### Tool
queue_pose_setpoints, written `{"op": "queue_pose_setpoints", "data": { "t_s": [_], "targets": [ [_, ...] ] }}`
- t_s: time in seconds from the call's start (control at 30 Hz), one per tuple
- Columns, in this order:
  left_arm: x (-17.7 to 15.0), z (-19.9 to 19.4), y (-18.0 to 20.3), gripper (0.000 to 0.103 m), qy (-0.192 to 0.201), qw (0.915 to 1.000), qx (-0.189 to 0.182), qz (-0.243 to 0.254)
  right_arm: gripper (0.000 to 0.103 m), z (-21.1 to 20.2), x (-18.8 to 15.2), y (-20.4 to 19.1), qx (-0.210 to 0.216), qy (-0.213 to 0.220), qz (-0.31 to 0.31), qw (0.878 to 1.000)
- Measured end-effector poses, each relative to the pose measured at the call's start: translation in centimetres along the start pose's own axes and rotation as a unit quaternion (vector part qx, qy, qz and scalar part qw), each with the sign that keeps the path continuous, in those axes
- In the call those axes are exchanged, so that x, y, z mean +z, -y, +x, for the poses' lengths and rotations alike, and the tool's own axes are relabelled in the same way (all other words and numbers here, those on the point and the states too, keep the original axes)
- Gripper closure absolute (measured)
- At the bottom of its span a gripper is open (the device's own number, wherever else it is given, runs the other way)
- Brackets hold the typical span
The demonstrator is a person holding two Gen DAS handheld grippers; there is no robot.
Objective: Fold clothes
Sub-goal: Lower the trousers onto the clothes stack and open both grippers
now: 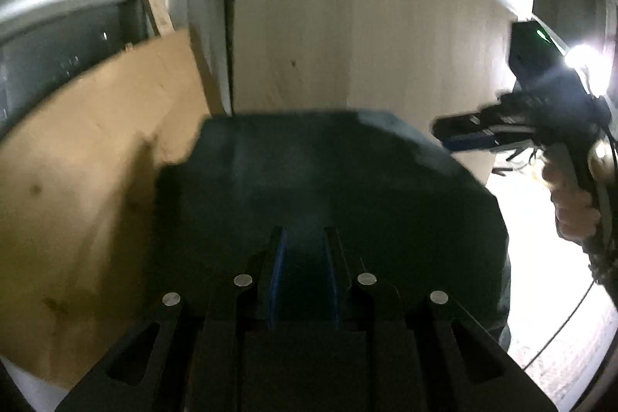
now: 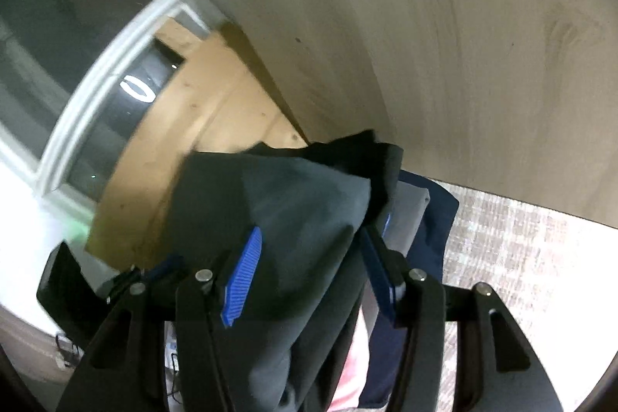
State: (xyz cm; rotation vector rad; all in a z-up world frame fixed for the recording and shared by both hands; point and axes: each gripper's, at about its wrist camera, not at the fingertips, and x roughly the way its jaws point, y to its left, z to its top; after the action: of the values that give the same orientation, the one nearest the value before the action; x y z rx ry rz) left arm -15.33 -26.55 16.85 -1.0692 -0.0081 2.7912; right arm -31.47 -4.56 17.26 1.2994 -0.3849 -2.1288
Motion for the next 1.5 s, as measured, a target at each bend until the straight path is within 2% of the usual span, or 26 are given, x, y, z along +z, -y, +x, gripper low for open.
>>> {"op": "queue_pose_setpoints", "data": {
  "t_s": [0.03,0.07,0.17,0.33,0.4,0.47,0.5,0.57,0.6,0.67,0.73,0.83,0.9,0.97,1.03,1.13,1.17,1.23,1.3,1.37,1.43,1.5],
  "targets": [
    [-0.1,0.5,-0.1,0.085,-0.004,1.0000,0.003,0.000,0.059,0.5,0.3,0.2,-0.003,-0.003,0.008,1.000],
    [-0.1,0.8,-0.2,0.085,-0.006,1.0000,0.002,-0.003,0.082,1.0,0.6,0.4,-0.006,-0.007,0.016,1.000],
    [0.1,1.4,-0.7,0.085,-0.006,0.9999,-0.002,-0.015,0.097,0.1,0.5,-1.3,0.003,0.018,-0.006,1.000],
    [1.3,1.0,-1.2,0.086,0.014,0.9995,0.009,-0.029,0.098,-4.5,1.4,-6.5,0.017,0.092,-0.079,0.992],
    [2.1,1.5,-1.7,0.086,0.020,0.9989,0.010,-0.040,0.099,-4.2,2.0,-7.3,-0.027,0.112,-0.127,0.985],
    [2.9,3.3,-1.8,0.086,0.013,0.9990,0.017,-0.040,0.099,-1.7,2.7,-5.8,-0.096,0.102,-0.142,0.980],
    [3.1,4.5,-1.7,0.087,0.003,0.9992,0.022,-0.034,0.098,0.1,2.9,-4.2,-0.118,0.078,-0.129,0.981],
    [3.2,6.1,-1.5,0.089,-0.010,0.9994,0.022,-0.025,0.097,3.6,2.9,-0.8,-0.153,0.024,-0.100,0.983],
    [3.2,6.8,-1.4,0.089,-0.015,0.9994,0.022,-0.021,0.096,4.3,2.8,0.3,-0.157,0.018,-0.090,0.983],
    [3.5,6.6,-1.4,0.089,-0.013,0.9995,0.020,-0.023,0.094,3.1,2.5,0.7,-0.164,0.049,-0.085,0.982],
    [4.0,5.6,-1.8,0.089,-0.005,0.9992,0.014,-0.037,0.086,0.8,2.6,0.4,-0.189,0.090,-0.078,0.975],
    [5.2,3.9,-2.3,0.085,0.021,0.9988,0.011,-0.043,0.084,-1.4,2.2,-0.9,-0.136,0.119,-0.086,0.980],
    [6.4,4.1,-2.3,0.083,0.025,0.9988,0.015,-0.040,0.077,-1.0,1.7,-2.8,-0.102,0.107,-0.121,0.982],
    [7.7,5.7,-2.9,0.083,0.019,0.9988,0.022,-0.040,0.076,0.0,1.4,-4.5,-0.083,0.089,-0.155,0.980],
    [8.8,7.9,-3.3,0.083,0.005,0.9984,0.044,-0.036,0.076,3.0,1.9,-4.4,-0.120,0.065,-0.175,0.975],
    [9.4,12.2,-4.4,0.081,-0.033,0.9973,0.050,-0.043,0.076,7.7,3.4,-2.3,-0.183,0.032,-0.175,0.967],
    [9.4,13.4,-4.8,0.080,-0.044,0.9965,0.053,-0.047,0.076,8.9,4.0,-1.2,-0.196,0.022,-0.165,0.967],
    [9.6,14.8,-5.1,0.080,-0.058,0.9952,0.059,-0.051,0.075,9.7,4.9,0.5,-0.189,0.007,-0.133,0.973],
    [9.7,15.2,-5.2,0.080,-0.069,0.9943,0.063,-0.053,0.075,8.5,5.4,0.9,-0.181,0.014,-0.115,0.977],
    [9.5,13.6,-5.0,0.081,-0.064,0.9945,0.065,-0.050,0.074,6.2,5.3,0.0,-0.178,0.035,-0.119,0.976],
    [9.1,11.3,-4.7,0.082,-0.051,0.9955,0.062,-0.052,0.073,3.2,3.7,-1.7,-0.160,0.057,-0.133,0.976],
    [8.4,8.6,-4.2,0.079,-0.038,0.9965,0.046,-0.059,0.073,0.6,1.5,-3.4,-0.135,0.068,-0.147,0.977]
  ]
}}
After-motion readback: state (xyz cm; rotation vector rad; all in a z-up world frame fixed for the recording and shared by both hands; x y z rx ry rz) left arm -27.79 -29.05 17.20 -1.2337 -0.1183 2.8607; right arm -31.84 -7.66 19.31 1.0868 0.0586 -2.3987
